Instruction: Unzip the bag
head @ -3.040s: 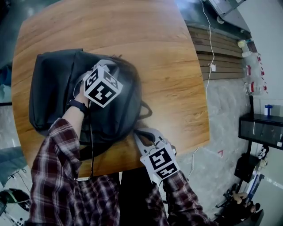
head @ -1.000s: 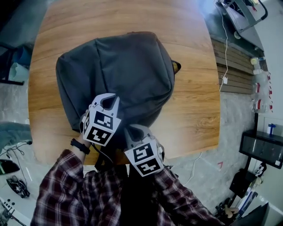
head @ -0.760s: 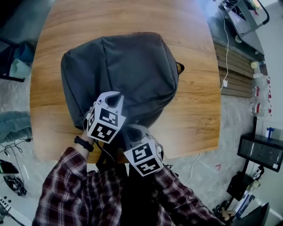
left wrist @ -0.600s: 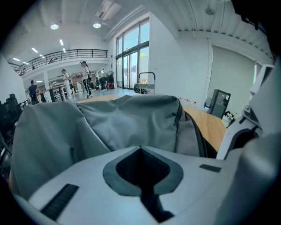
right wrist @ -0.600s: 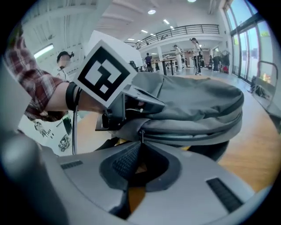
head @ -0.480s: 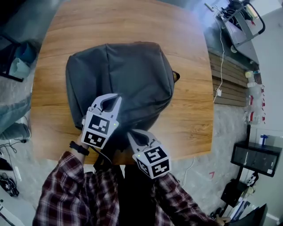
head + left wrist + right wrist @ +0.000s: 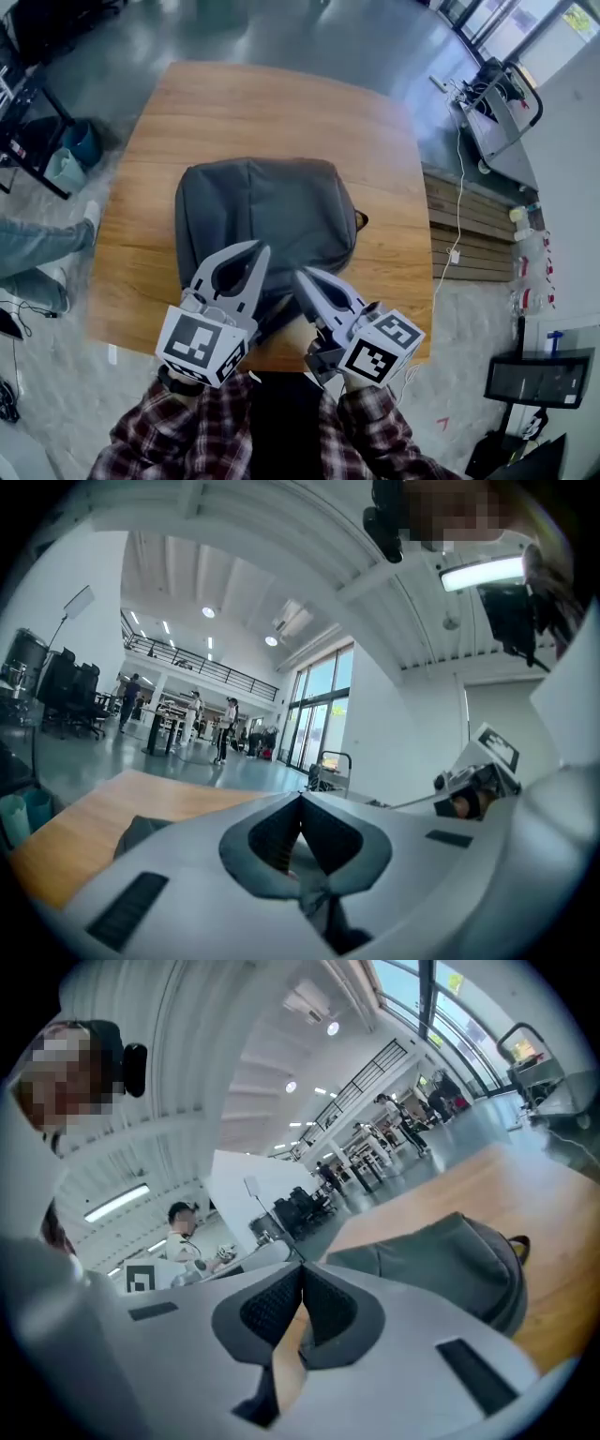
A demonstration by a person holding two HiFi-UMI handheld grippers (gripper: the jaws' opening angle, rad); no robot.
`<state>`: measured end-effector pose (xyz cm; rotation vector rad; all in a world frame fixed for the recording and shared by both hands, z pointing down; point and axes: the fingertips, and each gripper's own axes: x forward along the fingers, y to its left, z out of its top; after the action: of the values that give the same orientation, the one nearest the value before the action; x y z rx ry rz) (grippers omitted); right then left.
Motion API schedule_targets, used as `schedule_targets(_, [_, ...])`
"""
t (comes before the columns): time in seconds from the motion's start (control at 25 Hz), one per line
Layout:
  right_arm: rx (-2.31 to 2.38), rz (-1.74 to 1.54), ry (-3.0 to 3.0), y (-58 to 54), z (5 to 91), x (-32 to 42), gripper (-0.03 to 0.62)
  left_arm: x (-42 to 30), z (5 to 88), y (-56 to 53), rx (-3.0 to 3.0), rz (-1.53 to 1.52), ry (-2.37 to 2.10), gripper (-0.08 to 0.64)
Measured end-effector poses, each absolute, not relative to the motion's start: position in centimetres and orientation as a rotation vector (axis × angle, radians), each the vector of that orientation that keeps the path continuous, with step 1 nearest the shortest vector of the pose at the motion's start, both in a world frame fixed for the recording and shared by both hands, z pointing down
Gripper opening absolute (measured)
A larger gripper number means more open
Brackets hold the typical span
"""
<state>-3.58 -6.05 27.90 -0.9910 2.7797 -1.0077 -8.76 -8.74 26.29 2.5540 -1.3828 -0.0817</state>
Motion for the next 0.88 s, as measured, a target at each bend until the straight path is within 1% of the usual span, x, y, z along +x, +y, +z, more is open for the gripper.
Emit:
schedule_targets(0.16, [-0.823, -0.976, 2.760, -5.1, 23.5, -4.6, 0.011, -8.1, 21.5, -6.9, 2.571, -0.186, -1.394, 0.009])
schedule_targets(0.28, [-0.785, -0.927, 2.741, -5.6, 21.7, -4.8, 0.010, -7.7, 19.9, -6.6, 2.569, -0.194, -1.394, 0.009])
schedule_targets(0.48, [-0.808, -0.839, 2.767, -5.8, 20.7, -4.7, 0.009, -7.4, 19.1, -6.3, 2.556, -0.172, -1.389, 0.009])
schedule_targets(0.88, [-0.789, -0.764, 2.809, -5.4, 19.4, -4.7, 0.009, -6.7, 19.0, -6.1, 2.553, -0.129, -1.393, 0.009])
